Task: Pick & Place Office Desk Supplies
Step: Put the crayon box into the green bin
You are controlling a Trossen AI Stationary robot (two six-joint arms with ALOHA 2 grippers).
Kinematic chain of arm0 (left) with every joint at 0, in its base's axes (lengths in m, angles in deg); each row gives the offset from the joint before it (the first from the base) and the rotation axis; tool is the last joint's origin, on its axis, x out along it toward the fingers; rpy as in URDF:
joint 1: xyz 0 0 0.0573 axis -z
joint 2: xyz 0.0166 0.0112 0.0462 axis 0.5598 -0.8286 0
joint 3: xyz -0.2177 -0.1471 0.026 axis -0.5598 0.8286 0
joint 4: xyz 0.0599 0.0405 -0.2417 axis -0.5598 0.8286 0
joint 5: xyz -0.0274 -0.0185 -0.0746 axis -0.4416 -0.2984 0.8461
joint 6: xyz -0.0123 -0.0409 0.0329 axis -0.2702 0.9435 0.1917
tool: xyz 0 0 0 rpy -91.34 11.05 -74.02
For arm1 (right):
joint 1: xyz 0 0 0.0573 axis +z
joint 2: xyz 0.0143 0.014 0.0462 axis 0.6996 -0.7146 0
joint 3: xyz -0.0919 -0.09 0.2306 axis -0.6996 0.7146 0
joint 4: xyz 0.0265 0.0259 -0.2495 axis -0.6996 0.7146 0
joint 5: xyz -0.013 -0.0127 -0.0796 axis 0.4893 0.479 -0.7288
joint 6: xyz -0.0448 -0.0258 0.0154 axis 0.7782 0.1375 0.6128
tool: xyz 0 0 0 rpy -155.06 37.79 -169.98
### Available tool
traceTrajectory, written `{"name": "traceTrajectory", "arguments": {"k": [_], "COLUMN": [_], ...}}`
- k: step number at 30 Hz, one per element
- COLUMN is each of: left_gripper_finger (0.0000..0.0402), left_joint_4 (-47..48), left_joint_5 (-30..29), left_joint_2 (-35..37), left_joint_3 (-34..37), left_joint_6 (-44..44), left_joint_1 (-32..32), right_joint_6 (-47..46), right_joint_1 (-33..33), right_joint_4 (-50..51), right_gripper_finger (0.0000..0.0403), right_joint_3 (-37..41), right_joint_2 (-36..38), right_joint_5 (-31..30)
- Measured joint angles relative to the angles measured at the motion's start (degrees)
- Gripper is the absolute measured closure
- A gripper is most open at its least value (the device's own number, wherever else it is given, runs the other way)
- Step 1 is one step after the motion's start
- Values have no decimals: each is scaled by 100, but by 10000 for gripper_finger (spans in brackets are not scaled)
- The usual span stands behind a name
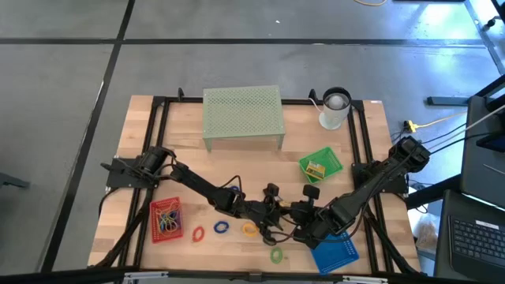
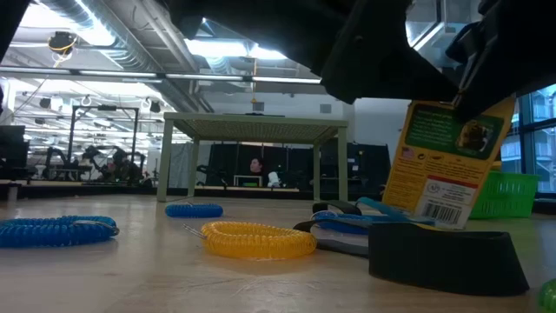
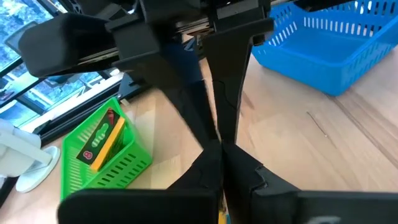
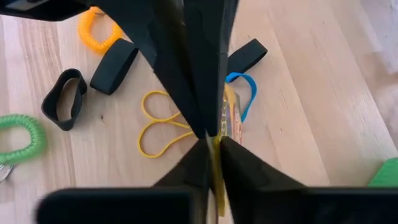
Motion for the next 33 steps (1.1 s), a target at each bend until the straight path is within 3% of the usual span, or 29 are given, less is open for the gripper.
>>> {"name": "traceTrajectory", "arguments": {"k": [2, 9, 17, 22, 29, 33], "left_gripper_finger": [398, 384, 299, 261, 255, 260], "left_joint_4": [-2, -44, 29, 679, 1533, 1773], "left_joint_5": [2, -120, -208, -477, -509, -509], "left_joint_2": [0, 0, 44, 466, 1144, 1332], "left_joint_3": [0, 0, 0, 0, -2, -2], "left_joint_6": [2, 164, 650, 667, 1297, 1407], "left_joint_1": [-4, 17, 32, 117, 271, 369], "right_joint_6": [1, -131, -320, -837, -1617, -1656], "right_joint_1": [0, -32, -31, -37, -117, -216], "right_joint_4": [11, 4, 137, 1244, 2600, 2847], "right_gripper_finger": [392, 397, 400, 401, 401, 401], "right_joint_3": [0, -2, 0, -289, -672, -824], "right_joint_2": [0, 0, 66, 354, 906, 1250], "right_joint_5": [0, 292, 495, 494, -236, -785]}}
